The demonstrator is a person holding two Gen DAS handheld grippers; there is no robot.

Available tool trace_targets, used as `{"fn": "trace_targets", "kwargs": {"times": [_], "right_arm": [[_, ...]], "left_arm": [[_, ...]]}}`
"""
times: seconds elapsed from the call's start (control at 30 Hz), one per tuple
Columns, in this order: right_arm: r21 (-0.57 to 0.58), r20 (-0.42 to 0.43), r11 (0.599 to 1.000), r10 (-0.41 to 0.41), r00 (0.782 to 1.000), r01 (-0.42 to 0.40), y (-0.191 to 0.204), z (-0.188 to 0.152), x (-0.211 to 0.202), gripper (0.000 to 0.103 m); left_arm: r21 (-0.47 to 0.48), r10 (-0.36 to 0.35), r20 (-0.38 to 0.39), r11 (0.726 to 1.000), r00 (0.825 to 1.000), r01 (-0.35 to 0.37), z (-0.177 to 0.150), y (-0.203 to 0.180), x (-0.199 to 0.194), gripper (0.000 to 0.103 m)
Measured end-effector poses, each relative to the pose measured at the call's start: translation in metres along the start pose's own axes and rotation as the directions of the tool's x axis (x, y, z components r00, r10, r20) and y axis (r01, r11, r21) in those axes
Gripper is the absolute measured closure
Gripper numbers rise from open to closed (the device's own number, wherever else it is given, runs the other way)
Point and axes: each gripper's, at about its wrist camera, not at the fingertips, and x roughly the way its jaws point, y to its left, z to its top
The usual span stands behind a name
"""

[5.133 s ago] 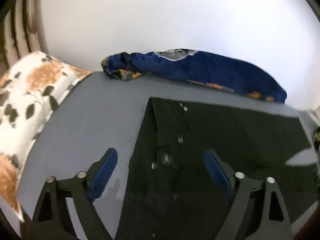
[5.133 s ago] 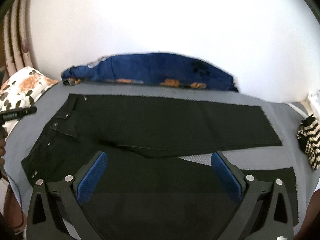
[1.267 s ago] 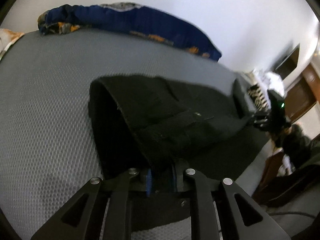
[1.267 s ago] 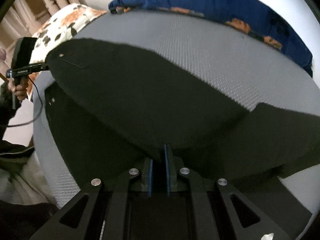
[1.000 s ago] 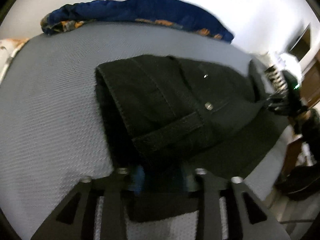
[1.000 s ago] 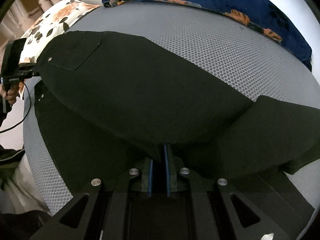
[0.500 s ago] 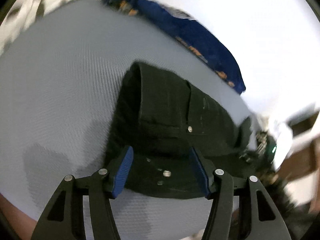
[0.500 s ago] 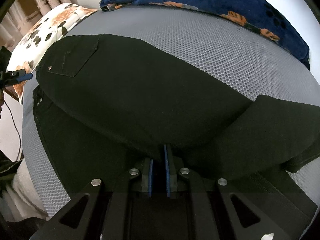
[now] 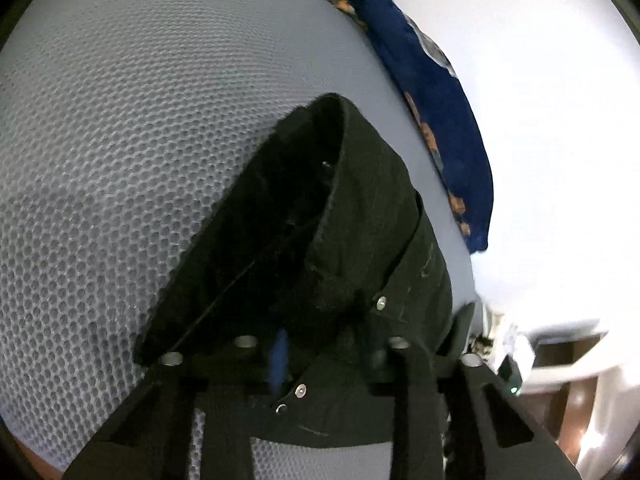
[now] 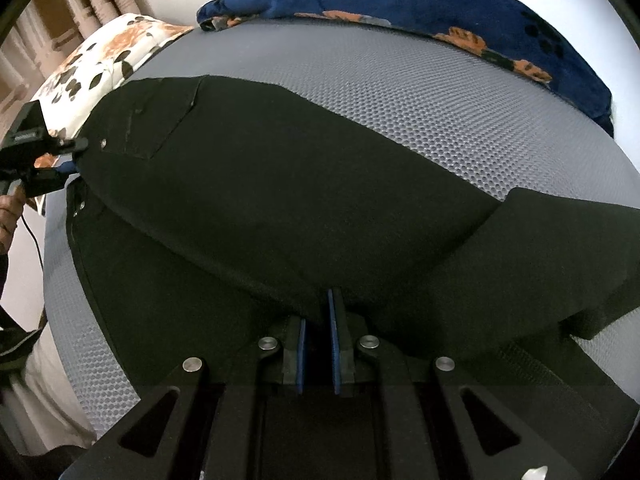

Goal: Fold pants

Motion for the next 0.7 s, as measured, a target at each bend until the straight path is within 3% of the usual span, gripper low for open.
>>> {"fn": "trace_targets", "kwargs": {"times": [0.17,0.33,0.47,0.7], "right_arm": [[0.008,0.040,1.000,-0.024,0.999,0.024,0.005,-0.002,-0.033,0.096],[-0.028,0.050,1.000,-0.007,0.999,0.009,0.024,-0.016,-0.065,0.096],[-0.059,0.001,0.998,0.006,1.000,-0.006,0.048,-0.034,-0.062,0.096],[-0.033,-0.067,0.998,0.049,0.997,-0.051,0.061,-0.055,-0.040,0.096]], "left_arm": [[0.139,0.014,-0.036,0.990,0.999,-0.009,-0.005,-0.024,-0.011,0.083],[0.249,0.074,-0.085,0.967,0.994,-0.051,-0.008,-0.030,-0.014,0.083],[0.314,0.146,-0.125,0.944,0.981,-0.100,-0.014,-0.021,-0.014,0.083],[0.384,0.196,-0.123,0.913,0.973,-0.136,-0.023,-0.019,-0.023,0.083]]}}
